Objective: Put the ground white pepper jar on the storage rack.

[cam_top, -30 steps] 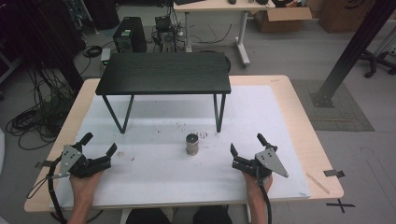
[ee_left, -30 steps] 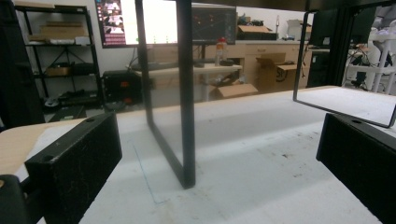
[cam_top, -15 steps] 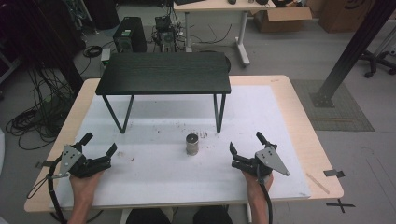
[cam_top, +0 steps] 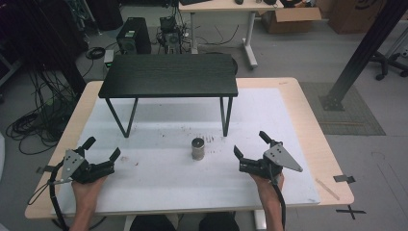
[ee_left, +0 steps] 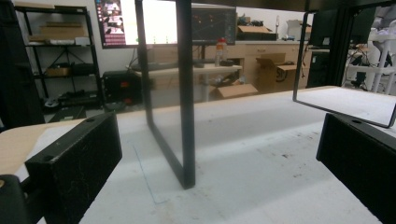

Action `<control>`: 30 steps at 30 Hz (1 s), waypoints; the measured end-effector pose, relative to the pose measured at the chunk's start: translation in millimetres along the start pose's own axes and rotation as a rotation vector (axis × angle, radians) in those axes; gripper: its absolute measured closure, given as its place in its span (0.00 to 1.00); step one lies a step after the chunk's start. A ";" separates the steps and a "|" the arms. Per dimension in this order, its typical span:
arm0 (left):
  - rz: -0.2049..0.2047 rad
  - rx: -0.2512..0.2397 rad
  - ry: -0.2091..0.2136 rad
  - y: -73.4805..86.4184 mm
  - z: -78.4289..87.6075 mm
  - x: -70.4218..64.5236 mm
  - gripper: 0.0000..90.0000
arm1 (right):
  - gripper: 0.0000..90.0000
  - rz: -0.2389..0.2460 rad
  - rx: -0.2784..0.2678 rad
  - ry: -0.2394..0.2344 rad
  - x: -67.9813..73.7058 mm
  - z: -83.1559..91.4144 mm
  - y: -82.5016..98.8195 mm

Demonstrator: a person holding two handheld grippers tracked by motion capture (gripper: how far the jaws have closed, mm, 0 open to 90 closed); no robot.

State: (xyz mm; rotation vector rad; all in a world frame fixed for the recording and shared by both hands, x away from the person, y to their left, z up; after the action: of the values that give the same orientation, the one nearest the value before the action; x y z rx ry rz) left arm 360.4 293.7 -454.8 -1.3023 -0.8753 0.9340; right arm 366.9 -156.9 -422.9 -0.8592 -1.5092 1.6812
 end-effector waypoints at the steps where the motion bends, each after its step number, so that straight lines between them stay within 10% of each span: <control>1: -0.001 0.000 0.000 -0.1 -0.1 0.1 0.01 | 0.00 0.002 0.002 -0.008 0.7 -0.1 -0.5; 30: 0.000 0.000 0.000 0.0 0.0 0.1 0.01 | 0.01 0.022 0.111 -0.370 38.7 -22.8 1.0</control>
State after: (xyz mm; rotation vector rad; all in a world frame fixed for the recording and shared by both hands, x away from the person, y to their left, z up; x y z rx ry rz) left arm 360.4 293.9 -454.9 -1.3027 -0.8752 0.9344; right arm 365.7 -112.1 -426.9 -0.5258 -1.6292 2.0005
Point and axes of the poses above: each handheld gripper's, and its own axes: z roughly backward along the jaws, y roughly out of its underside, x roughly to its left, the point moved 9 cm from there along -z, roughly forward along the jaws, and after that the axes turned 4 degrees about x, right-handed, at the moved point
